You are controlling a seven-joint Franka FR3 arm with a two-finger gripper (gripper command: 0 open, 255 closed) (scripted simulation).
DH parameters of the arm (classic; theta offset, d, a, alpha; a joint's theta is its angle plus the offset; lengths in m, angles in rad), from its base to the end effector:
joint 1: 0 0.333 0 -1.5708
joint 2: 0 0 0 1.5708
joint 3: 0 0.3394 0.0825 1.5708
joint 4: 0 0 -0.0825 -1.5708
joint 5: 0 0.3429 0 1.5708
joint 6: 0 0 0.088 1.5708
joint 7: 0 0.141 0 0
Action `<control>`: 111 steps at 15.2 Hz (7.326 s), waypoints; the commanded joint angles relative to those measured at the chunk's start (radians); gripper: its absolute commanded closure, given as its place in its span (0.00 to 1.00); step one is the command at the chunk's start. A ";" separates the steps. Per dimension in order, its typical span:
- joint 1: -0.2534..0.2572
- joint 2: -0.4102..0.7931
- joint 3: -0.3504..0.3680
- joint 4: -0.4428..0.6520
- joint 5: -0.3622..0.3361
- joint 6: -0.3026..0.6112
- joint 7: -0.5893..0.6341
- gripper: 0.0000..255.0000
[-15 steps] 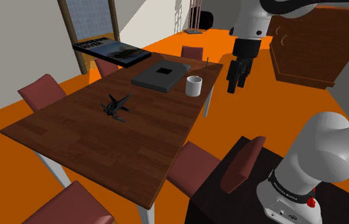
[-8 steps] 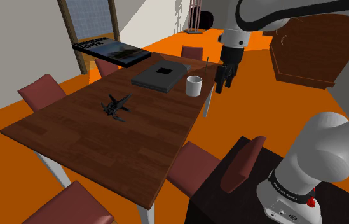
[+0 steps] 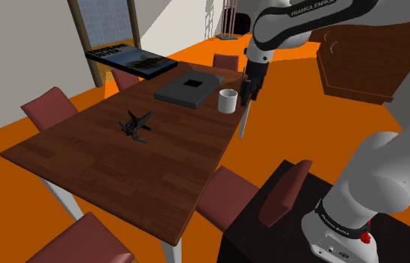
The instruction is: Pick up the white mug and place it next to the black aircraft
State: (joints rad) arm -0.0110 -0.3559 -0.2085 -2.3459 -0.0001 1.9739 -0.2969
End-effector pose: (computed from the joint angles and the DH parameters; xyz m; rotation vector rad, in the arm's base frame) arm 0.3822 -0.0903 0.4701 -3.0628 -0.1395 0.0069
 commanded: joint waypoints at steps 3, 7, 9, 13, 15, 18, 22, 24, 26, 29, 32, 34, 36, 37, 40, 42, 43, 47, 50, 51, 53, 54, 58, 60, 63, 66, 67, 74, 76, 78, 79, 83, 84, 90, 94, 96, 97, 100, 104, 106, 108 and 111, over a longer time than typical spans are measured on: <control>-0.001 0.139 -0.032 0.080 0.010 0.085 -0.059 0.00; -0.006 0.281 -0.058 0.178 0.038 0.152 -0.122 0.00; -0.011 0.353 -0.067 0.235 0.057 0.177 -0.154 0.00; -0.029 0.498 -0.078 0.364 0.102 0.214 -0.216 0.00; -0.042 0.571 -0.078 0.437 0.125 0.225 -0.244 0.00; -0.067 0.682 -0.074 0.558 0.157 0.231 -0.282 0.00; -0.073 0.715 -0.069 0.561 0.169 0.262 -0.291 0.00; -0.074 0.731 -0.066 0.556 0.175 0.282 -0.294 0.00; -0.077 0.752 -0.062 0.550 0.184 0.307 -0.300 0.00; -0.077 0.752 -0.062 0.550 0.184 0.307 -0.300 0.00; -0.077 0.752 -0.062 0.550 0.184 0.307 -0.300 0.00; -0.077 0.751 -0.062 0.550 0.183 0.307 -0.300 0.00; -0.077 0.751 -0.062 0.550 0.183 0.307 -0.300 1.00; -0.077 0.751 -0.062 0.550 0.183 0.307 -0.300 1.00; -0.077 0.751 -0.062 0.550 0.183 0.307 -0.300 1.00; -0.077 0.751 -0.062 0.550 0.183 0.307 -0.300 1.00; -0.077 0.751 -0.062 0.550 0.183 0.307 -0.300 1.00; -0.075 0.733 -0.066 0.565 0.175 0.275 -0.293 1.00; -0.072 0.715 -0.069 0.581 0.167 0.241 -0.287 1.00; -0.072 0.710 -0.070 0.588 0.164 0.230 -0.285 1.00; -0.071 0.699 -0.072 0.600 0.159 0.207 -0.281 1.00; -0.070 0.694 -0.073 0.607 0.157 0.196 -0.279 1.00; -0.069 0.676 -0.077 0.637 0.148 0.149 -0.272 1.00; -0.069 0.668 -0.078 0.653 0.144 0.125 -0.269 1.00; -0.068 0.658 -0.080 0.680 0.139 0.089 -0.264 1.00; -0.068 0.650 -0.082 0.709 0.135 0.052 -0.260 1.00; -0.068 0.647 -0.082 0.719 0.133 0.039 -0.259 1.00; -0.070 0.637 -0.085 0.799 0.127 -0.050 -0.252 1.00; -0.071 0.636 -0.086 0.824 0.126 -0.077 -0.250 1.00; -0.073 0.636 -0.086 0.851 0.125 -0.103 -0.248 1.00; -0.073 0.636 -0.087 0.865 0.125 -0.117 -0.248 1.00; -0.077 0.641 -0.088 0.926 0.125 -0.173 -0.245 1.00; -0.078 0.643 -0.088 0.942 0.126 -0.187 -0.245 1.00; -0.030 0.608 -0.069 0.930 0.103 -0.205 -0.175 1.00; 0.034 0.569 -0.039 0.879 0.076 -0.187 -0.083 1.00; 0.064 0.556 -0.023 0.862 0.065 -0.181 -0.037 1.00; 0.078 0.551 -0.015 0.856 0.060 -0.179 -0.014 1.00; 0.121 0.543 0.011 0.846 0.045 -0.175 0.055 1.00; 0.176 0.546 0.044 0.851 0.029 -0.176 0.146 1.00; 0.202 0.553 0.061 0.862 0.022 -0.179 0.191 1.00; 0.229 0.565 0.078 0.879 0.015 -0.184 0.235 1.00; 0.268 0.591 0.101 0.916 0.005 -0.196 0.299 1.00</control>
State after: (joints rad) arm 0.2447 0.2306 -0.1144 -1.4356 0.0088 1.7785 -0.0197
